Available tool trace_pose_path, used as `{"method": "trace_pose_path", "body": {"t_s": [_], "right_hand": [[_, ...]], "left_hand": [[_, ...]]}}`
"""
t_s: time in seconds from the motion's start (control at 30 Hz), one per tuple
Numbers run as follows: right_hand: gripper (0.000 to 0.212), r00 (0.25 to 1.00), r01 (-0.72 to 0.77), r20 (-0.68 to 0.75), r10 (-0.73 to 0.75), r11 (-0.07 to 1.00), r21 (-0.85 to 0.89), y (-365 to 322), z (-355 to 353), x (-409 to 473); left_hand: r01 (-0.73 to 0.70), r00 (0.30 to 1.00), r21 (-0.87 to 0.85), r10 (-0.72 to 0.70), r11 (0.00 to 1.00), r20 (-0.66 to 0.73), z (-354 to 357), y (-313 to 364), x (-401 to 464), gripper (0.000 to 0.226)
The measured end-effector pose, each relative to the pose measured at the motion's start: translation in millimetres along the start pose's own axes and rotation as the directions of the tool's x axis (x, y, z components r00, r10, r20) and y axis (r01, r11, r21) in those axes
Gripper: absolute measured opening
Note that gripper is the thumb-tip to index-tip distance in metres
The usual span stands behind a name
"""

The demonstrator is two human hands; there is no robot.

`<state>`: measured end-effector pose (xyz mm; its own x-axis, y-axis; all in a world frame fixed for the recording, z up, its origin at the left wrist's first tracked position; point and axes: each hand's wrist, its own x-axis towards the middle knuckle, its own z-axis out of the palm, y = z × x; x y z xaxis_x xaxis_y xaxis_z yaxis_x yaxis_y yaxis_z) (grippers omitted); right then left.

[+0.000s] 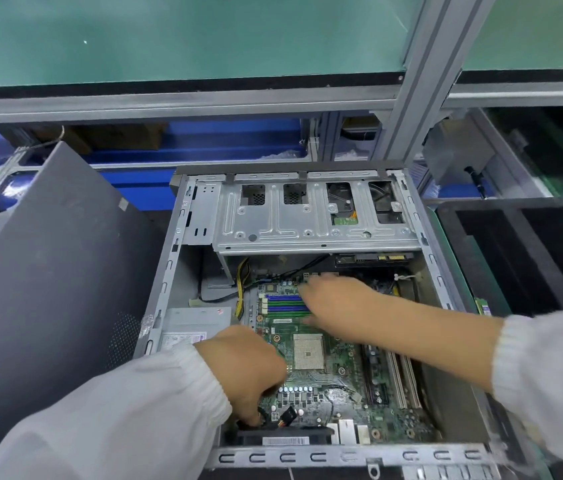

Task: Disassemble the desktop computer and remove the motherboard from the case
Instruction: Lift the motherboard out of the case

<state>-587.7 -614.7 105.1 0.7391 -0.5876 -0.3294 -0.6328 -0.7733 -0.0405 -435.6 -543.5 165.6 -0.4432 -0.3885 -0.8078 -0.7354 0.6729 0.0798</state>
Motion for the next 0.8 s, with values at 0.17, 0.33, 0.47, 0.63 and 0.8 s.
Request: {"method": "trace_pose_path", "body": {"t_s": [0.17, 0.33, 0.47, 0.63, 0.8], "right_hand": [[0.062, 0.996, -0.003, -0.087, 0.002, 1.000, -0.010, -16.0, 3.6, 54.9], [0.050, 0.987, 0.038, -0.159, -0.025, 0.996, 0.077, -26.9, 17.1, 63.0], [0.043, 0.982, 0.025, -0.191, 0.006, 0.987, 0.159, -26.2, 16.0, 59.8], [0.045, 0.984, 0.034, -0.179, -0.009, 0.990, 0.136, -25.6, 11.0, 59.6], [0.042, 0.984, 0.024, -0.181, -0.006, 0.995, 0.094, -30.5, 15.4, 58.5]], "left_hand": [[0.023, 0.999, 0.010, -0.023, 1.000, -0.043, 2.9, 2.1, 0.3, 0.028], [0.033, 0.995, 0.016, -0.031, 0.999, -0.092, 5.5, 2.3, 1.5, 0.027], [0.048, 0.993, 0.025, -0.045, 0.999, -0.110, 7.6, 2.4, 2.9, 0.031], [0.044, 0.991, 0.046, -0.038, 0.998, -0.126, 8.4, 1.5, 4.6, 0.030], [0.038, 0.993, 0.044, -0.033, 0.998, -0.111, 6.8, 1.7, 4.1, 0.026]]}}
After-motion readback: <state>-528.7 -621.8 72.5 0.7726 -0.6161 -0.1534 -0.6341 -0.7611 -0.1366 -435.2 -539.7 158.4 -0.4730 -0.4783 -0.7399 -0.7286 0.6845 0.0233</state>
